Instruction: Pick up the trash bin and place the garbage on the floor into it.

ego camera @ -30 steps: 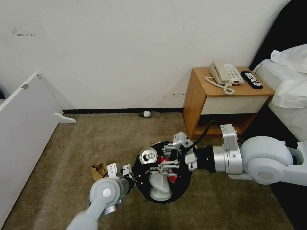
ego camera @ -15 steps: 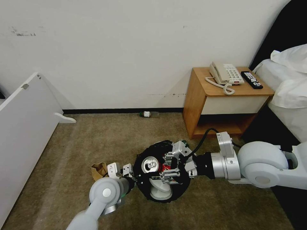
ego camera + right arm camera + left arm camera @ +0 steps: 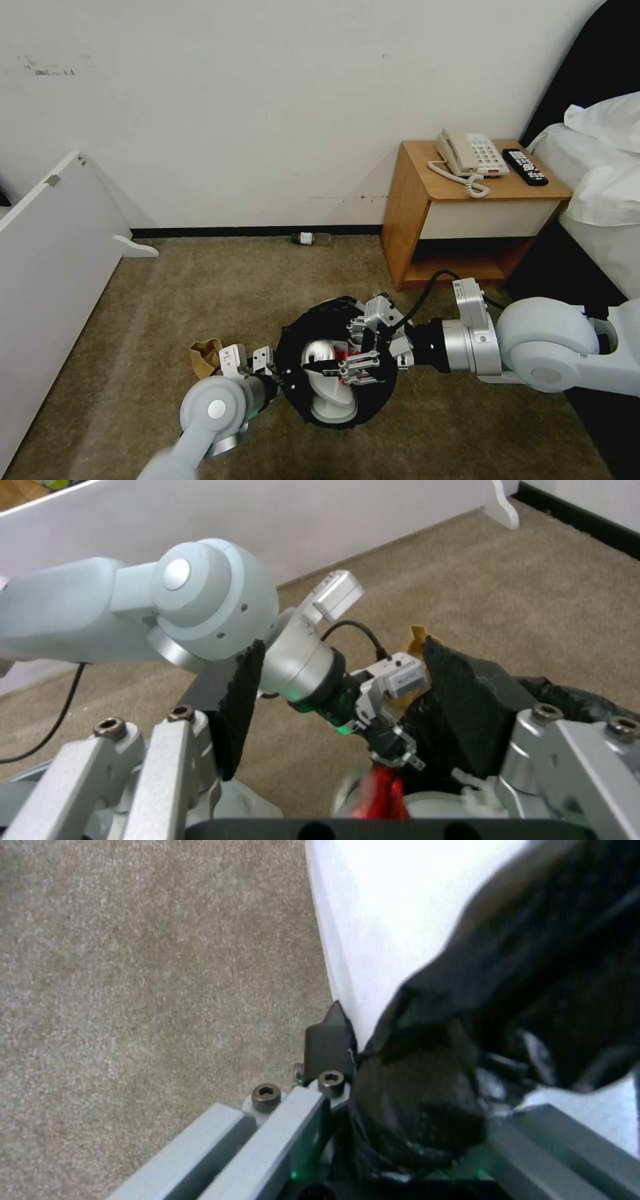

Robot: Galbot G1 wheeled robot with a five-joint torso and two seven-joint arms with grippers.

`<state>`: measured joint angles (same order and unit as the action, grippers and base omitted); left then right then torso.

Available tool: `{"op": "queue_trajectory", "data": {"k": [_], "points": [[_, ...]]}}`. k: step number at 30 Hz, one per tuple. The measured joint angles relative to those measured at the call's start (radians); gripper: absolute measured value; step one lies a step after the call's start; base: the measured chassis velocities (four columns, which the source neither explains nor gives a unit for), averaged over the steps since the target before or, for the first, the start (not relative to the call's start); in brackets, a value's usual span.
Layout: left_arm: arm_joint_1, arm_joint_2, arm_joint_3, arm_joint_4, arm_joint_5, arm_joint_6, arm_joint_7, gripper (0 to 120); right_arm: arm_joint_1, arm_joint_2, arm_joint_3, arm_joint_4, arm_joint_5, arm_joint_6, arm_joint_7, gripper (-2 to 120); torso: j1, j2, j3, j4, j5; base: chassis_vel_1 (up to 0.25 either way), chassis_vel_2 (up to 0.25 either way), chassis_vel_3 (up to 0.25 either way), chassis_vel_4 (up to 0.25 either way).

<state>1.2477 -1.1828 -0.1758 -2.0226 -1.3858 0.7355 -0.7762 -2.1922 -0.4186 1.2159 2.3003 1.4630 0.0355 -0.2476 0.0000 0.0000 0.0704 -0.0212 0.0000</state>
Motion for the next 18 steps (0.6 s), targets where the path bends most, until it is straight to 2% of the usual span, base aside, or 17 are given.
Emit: {"op": "queue_trajectory", "data": {"k": [18], "points": [[0.005, -0.009, 0.006, -0.001, 0.004, 0.0, 0.003, 0, -0.007, 0.018, -0.006, -0.015, -0.023, 0.006, -0.006, 73, 0.0, 0.0, 0.0, 0.0, 0.0, 0.0, 0.0, 0.0, 0.0]]}}
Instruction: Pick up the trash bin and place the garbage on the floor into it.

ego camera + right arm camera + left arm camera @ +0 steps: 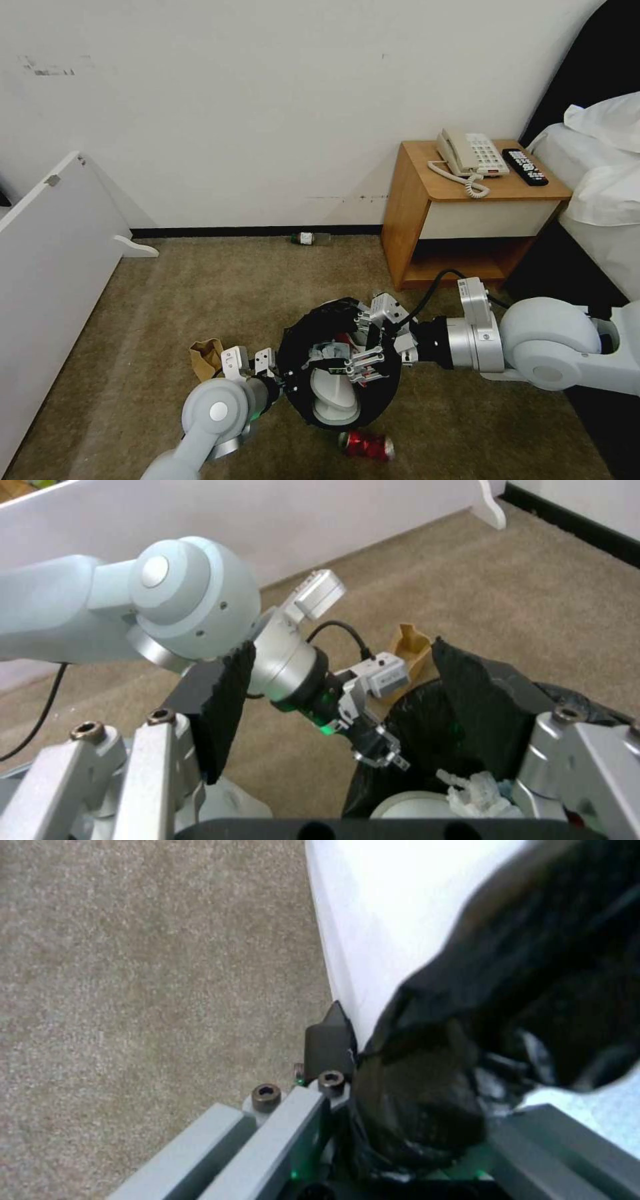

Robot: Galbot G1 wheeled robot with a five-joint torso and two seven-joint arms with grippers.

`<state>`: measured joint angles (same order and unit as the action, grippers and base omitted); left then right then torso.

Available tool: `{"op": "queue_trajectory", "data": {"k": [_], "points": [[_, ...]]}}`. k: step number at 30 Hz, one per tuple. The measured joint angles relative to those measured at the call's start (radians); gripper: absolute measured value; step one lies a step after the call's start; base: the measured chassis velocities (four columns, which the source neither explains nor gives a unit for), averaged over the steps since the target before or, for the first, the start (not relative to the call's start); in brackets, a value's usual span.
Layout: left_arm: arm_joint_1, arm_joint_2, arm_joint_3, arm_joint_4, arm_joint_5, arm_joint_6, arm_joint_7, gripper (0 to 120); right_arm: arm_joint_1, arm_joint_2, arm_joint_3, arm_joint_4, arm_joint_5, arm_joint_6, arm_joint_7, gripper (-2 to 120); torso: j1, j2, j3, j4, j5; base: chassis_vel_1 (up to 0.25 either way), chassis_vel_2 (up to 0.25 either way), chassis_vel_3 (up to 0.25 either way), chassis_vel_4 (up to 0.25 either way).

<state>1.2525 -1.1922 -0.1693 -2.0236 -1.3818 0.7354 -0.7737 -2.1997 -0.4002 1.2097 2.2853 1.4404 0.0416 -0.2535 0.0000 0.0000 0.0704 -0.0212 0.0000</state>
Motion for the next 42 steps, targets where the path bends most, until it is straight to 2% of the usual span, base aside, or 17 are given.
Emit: {"op": "queue_trajectory", "data": {"k": [29, 37, 38, 39, 40, 42], "points": [[0.013, 0.0, 0.0, 0.017, 0.015, 0.0, -0.006, 0, 0.017, 0.041, 0.0, 0.003, -0.004, 0.002, -0.007, 73, 0.0, 0.0, 0.0, 0.0, 0.0, 0.0, 0.0, 0.0, 0.0], [0.025, 0.005, -0.013, 0.018, 0.022, 0.0, -0.006, 0, 0.025, 0.061, -0.002, 0.003, -0.011, 0.002, -0.005, 74, 0.0, 0.0, 0.0, 0.0, 0.0, 0.0, 0.0, 0.0, 0.0], [0.03, 0.009, -0.018, 0.017, 0.023, 0.0, -0.006, 0, 0.027, 0.068, -0.003, 0.003, -0.013, 0.002, -0.004, 76, 0.0, 0.0, 0.0, 0.0, 0.0, 0.0, 0.0, 0.0, 0.0], [0.038, 0.016, -0.028, 0.014, 0.023, 0.0, -0.006, 0, 0.033, 0.08, -0.007, 0.003, -0.015, 0.001, -0.002, 83, 0.0, 0.0, 0.0, 0.0, 0.0, 0.0, 0.0, 0.0, 0.0], [0.038, 0.016, -0.028, 0.014, 0.023, 0.0, -0.006, 0, 0.033, 0.08, -0.007, 0.003, -0.015, 0.001, -0.002, 83, 0.0, 0.0, 0.0, 0.0, 0.0, 0.0, 0.0, 0.0, 0.0], [0.055, 0.028, -0.049, 0.009, 0.023, 0.0, -0.005, 0, 0.039, 0.097, -0.012, 0.007, -0.023, 0.0, 0.0, 94, 0.0, 0.0, 0.0, 0.0, 0.0, 0.0, 0.0, 0.0, 0.0]]}}
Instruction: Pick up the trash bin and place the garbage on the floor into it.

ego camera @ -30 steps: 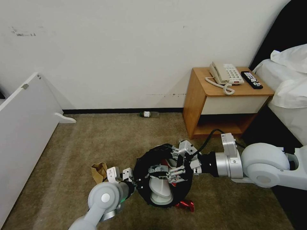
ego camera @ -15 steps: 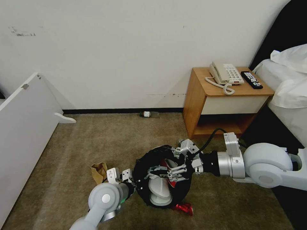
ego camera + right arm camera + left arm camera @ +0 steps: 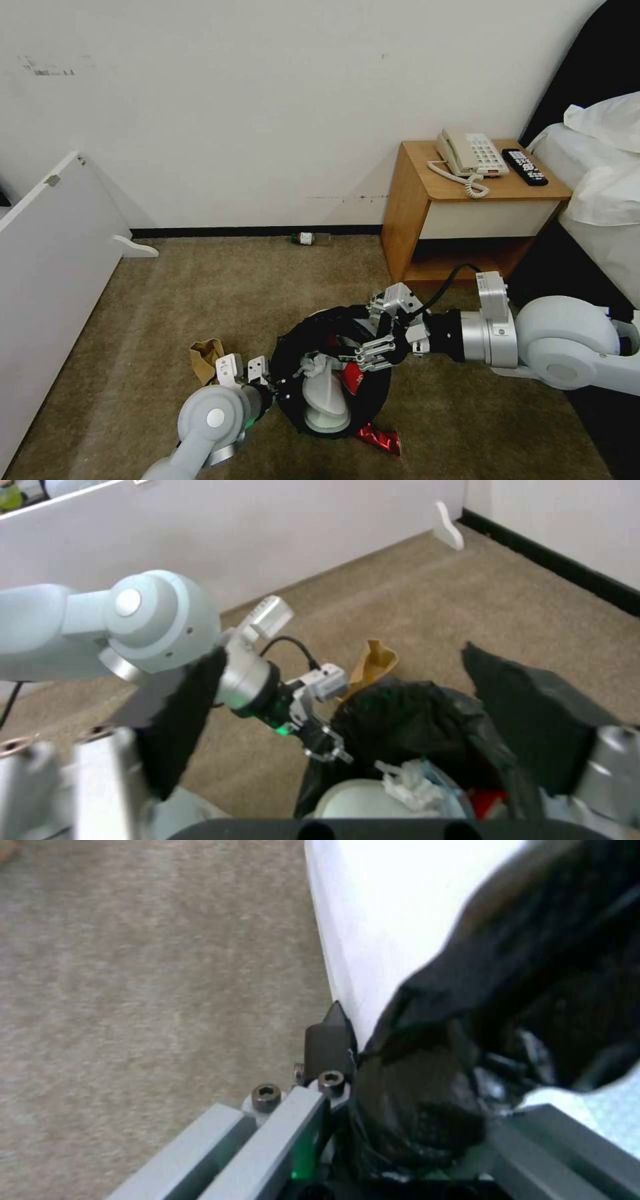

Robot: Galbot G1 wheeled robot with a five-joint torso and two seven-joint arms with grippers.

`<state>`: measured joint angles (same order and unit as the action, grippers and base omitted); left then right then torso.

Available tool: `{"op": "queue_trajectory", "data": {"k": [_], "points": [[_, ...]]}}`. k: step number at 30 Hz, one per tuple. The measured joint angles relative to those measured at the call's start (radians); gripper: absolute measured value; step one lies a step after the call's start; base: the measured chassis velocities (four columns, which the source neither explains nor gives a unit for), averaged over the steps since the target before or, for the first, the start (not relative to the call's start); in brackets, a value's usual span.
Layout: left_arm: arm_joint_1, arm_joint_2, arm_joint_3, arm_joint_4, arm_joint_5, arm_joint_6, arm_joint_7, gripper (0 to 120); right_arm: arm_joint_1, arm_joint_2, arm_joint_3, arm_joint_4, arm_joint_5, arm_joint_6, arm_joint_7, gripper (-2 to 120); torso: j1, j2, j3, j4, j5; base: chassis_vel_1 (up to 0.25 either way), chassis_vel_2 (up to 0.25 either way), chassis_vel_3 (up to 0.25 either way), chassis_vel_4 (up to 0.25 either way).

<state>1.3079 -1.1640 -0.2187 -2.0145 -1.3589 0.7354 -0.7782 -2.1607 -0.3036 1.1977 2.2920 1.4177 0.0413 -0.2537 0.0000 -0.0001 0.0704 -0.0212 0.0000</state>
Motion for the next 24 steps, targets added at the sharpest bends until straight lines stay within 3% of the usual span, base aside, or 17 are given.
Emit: {"op": "queue_trajectory", "data": {"k": [5, 24], "points": [[0.019, 0.009, -0.027, -0.006, -0.002, 0.0, 0.0, 0, 0.004, 0.023, -0.005, 0.004, -0.01, -0.003, 0.003, 100, 0.0, 0.0, 0.0, 0.0, -0.0001, 0.0, 0.0, 0.0, 0.0], [0.06, 0.032, -0.113, -0.019, -0.027, 0.0, -0.034, 0, -0.003, 0.098, -0.034, -0.004, -0.063, -0.053, 0.046, 100, 0.0, 0.0, 0.0, 0.0, -0.0001, 0.0, 0.0, 0.0, 0.0]]}}
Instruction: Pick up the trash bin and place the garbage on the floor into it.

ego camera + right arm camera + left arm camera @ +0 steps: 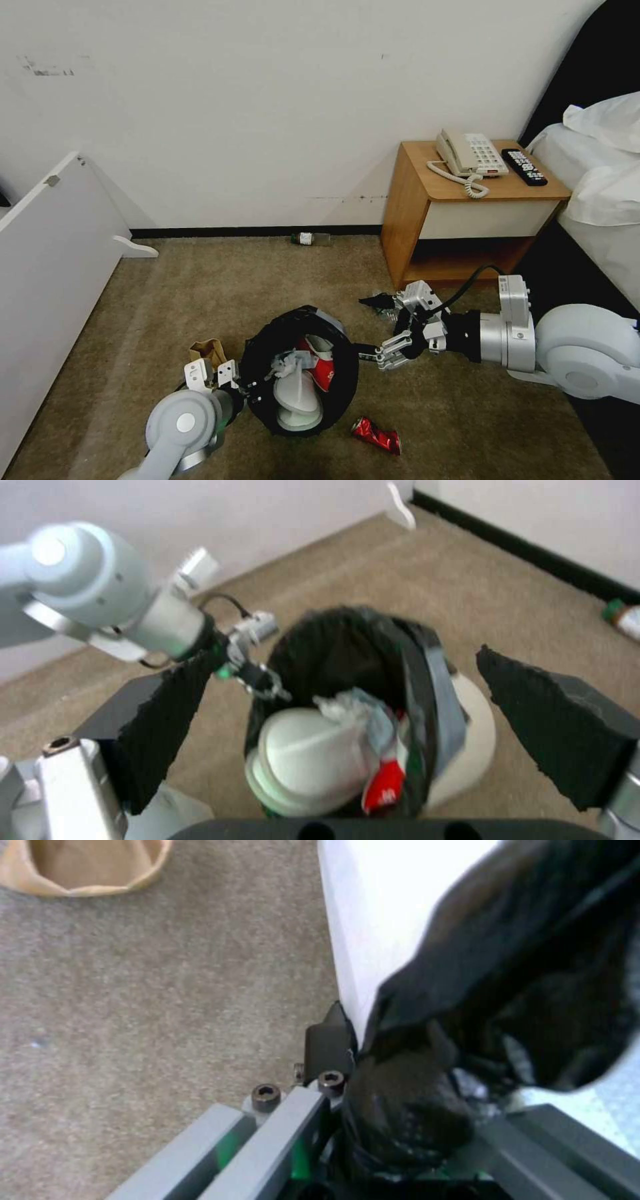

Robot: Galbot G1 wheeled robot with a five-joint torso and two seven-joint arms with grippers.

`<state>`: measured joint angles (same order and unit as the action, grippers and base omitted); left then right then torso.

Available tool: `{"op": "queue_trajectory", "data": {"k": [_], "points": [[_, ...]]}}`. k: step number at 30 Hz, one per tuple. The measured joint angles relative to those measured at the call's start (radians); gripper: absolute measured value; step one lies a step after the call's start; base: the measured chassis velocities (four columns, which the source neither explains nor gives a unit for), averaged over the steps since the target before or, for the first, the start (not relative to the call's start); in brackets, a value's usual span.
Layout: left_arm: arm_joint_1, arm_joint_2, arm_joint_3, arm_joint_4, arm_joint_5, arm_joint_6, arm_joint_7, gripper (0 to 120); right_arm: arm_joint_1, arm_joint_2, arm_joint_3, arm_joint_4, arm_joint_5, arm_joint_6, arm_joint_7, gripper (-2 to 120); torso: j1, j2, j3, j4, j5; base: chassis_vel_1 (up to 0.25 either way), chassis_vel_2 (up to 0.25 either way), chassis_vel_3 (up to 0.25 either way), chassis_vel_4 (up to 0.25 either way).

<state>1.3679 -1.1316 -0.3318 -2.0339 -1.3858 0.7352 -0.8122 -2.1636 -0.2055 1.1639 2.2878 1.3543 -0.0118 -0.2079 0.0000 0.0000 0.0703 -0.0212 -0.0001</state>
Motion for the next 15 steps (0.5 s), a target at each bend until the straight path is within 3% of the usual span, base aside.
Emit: {"op": "queue_trajectory", "data": {"k": [15], "points": [[0.013, 0.004, -0.04, 0.007, 0.006, 0.0, -0.022, 0, -0.032, -0.003, -0.054, -0.027, -0.005, -0.095, -0.028, 100, 0.0, 0.0, 0.0, 0.0, 0.0001, 0.0, 0.0, 0.0, 0.0]]}}
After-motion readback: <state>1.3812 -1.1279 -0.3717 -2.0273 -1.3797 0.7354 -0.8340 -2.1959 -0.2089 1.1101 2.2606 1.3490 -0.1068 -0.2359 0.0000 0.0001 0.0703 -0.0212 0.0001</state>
